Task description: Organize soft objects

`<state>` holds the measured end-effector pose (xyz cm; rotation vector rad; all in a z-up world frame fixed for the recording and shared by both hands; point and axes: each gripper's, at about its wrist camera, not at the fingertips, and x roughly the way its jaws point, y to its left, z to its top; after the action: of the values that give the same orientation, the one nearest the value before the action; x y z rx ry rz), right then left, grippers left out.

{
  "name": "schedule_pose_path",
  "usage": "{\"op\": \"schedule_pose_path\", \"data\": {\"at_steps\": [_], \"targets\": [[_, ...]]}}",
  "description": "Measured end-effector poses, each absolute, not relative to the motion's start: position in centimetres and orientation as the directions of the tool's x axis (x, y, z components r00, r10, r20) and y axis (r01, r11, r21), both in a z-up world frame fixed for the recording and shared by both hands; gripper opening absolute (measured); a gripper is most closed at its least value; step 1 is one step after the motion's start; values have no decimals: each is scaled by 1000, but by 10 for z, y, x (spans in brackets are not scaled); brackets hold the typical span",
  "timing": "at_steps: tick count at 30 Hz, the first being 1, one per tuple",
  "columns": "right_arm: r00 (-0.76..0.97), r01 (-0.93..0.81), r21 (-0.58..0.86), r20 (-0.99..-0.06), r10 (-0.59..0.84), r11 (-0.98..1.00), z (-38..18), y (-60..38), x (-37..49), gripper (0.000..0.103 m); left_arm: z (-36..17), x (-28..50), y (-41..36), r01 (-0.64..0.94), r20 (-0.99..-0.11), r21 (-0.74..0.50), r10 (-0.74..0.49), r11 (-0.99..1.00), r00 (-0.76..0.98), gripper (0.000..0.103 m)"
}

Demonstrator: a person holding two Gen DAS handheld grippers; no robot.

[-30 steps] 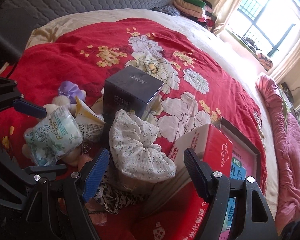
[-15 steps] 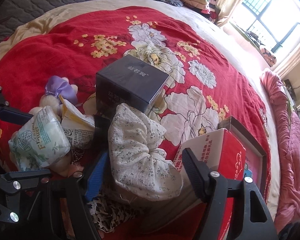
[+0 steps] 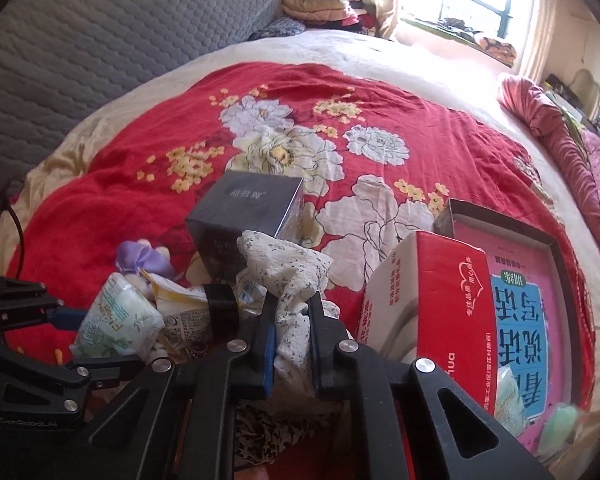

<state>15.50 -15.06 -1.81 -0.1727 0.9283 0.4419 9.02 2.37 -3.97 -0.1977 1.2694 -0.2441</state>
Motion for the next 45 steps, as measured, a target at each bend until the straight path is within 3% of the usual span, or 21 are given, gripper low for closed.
{"op": "schedule_pose_path", "data": {"at_steps": [5,15,45], "targets": [[575,-391,126,-740,348,912,6,-168,145,11,-29,89,26,68,-904,-290,-297,955,308,48],[577,-356,211,-717,392,910,17,-182,123,11,-10,84,21,90,-892,-272,-286,958,350,47],[681,-238,243,-649,340,940,55,-255,82,11,35,63,-49,206,-876,-187,-258,961,407,47]]}}
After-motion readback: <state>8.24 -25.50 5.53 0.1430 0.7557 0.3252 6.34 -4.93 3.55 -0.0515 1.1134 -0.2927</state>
